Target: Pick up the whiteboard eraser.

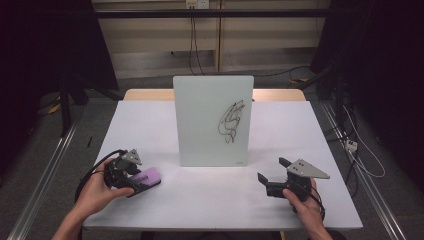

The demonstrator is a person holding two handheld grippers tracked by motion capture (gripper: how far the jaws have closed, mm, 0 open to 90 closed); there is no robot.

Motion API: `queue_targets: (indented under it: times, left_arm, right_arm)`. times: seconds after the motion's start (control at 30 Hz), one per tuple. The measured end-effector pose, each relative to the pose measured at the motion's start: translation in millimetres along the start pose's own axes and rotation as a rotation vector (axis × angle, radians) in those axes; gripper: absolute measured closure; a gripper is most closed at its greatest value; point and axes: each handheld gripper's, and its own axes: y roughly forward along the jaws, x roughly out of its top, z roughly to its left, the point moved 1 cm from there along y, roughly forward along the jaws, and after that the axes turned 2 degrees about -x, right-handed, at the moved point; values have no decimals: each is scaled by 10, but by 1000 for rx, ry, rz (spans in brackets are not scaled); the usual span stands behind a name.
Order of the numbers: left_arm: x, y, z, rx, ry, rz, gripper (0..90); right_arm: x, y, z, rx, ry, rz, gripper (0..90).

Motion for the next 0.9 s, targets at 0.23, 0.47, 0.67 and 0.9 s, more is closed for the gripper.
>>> queue_targets:
  times: [0.23,0.47,0.67,0.9]
  left_arm:
    - [28,26,30,-15,-2,7,365]
    - [26,25,24,-6,-2,-1,406]
    - [28,-8,5,20,-10,-19,411]
    - [32,-122,9,24,-61,-112,411]
  right_arm:
    - [0,2,1,1,-7,3,69]
    - [0,5,0,-3,-12,5,68]
    - [-1,2,-7,-5,-6,3,68]
    - [0,5,-2,-2,-8,6,68]
